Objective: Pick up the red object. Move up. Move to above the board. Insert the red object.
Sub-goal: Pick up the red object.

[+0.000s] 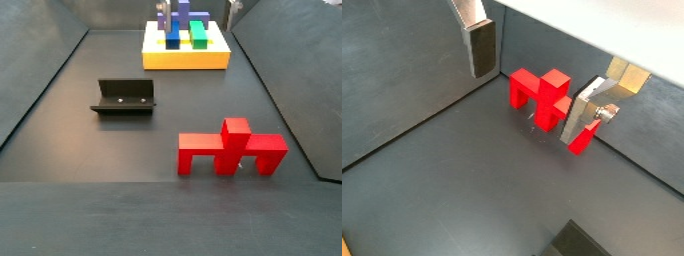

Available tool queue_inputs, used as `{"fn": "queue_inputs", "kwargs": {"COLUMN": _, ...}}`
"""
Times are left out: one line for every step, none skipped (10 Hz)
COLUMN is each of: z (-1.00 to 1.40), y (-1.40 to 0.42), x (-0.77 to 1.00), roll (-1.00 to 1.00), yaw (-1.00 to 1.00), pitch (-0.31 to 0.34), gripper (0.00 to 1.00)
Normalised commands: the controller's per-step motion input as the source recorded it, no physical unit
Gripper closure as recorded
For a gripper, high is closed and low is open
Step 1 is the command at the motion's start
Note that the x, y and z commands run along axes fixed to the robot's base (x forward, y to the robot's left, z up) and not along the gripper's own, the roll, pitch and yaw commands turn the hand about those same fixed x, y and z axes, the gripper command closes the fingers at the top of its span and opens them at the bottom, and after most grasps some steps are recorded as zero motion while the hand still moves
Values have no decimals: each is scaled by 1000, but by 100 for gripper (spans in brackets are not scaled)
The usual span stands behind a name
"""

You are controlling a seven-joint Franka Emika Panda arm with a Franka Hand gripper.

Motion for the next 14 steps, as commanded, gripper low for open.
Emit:
{"fn": "queue_inputs", "kwargs": {"z": 0, "y": 23, "x": -17, "roll": 0, "yaw": 0, "pitch": 0, "gripper": 0}}
{"fn": "queue_inputs", "kwargs": {"z": 0, "y": 154, "x": 0, "roll": 0, "yaw": 0, "pitch": 0, "gripper": 0}}
{"fn": "queue_inputs", "kwargs": {"z": -37, "y": 409, "x": 0, "roll": 20, "yaw": 0, "pitch": 19, "gripper": 0}}
{"fn": "queue_inputs", "kwargs": {"z": -103, "y": 766, "x": 0, "roll": 0, "yaw": 0, "pitch": 54, "gripper": 0}}
{"fn": "queue_inputs", "kwargs": {"z": -206, "y": 814, "x": 0, "roll": 0, "yaw": -29, "pitch": 100, "gripper": 0}}
{"fn": "queue_inputs", "kwargs": {"z": -383, "y": 831, "x": -49, "roll": 0, "yaw": -143, "pitch": 126, "gripper": 0}}
{"fn": "queue_inputs", "kwargs": {"z": -434, "y": 860, "x": -174, "roll": 0, "yaw": -123, "pitch": 131, "gripper": 0}}
{"fn": "queue_inputs", "kwargs": {"z": -589, "y": 837, "x": -183, "roll": -30, "yaw": -120, "pitch": 124, "gripper": 0}}
{"fn": "queue_inputs", "kwargs": {"z": -489, "y": 897, "x": -329, "roll": -11, "yaw": -46, "pitch": 71, "gripper": 0}}
{"fn": "queue_inputs", "kwargs": {"z": -354, "y": 820, "x": -443, "roll": 0, "yaw": 0, "pitch": 0, "gripper": 0}}
{"fn": "queue_inputs", "kwargs": {"z": -289, "y": 677, "x": -440, "roll": 31, "yaw": 0, "pitch": 0, "gripper": 0}}
{"fn": "queue_inputs", "kwargs": {"z": -266, "y": 586, "x": -457, "roll": 86, "yaw": 0, "pitch": 0, "gripper": 0}}
{"fn": "queue_inputs", "kwargs": {"z": -263, "y": 389, "x": -354, "roll": 111, "yaw": 0, "pitch": 0, "gripper": 0}}
{"fn": "queue_inputs", "kwargs": {"z": -291, "y": 206, "x": -177, "roll": 110, "yaw": 0, "pitch": 0, "gripper": 0}}
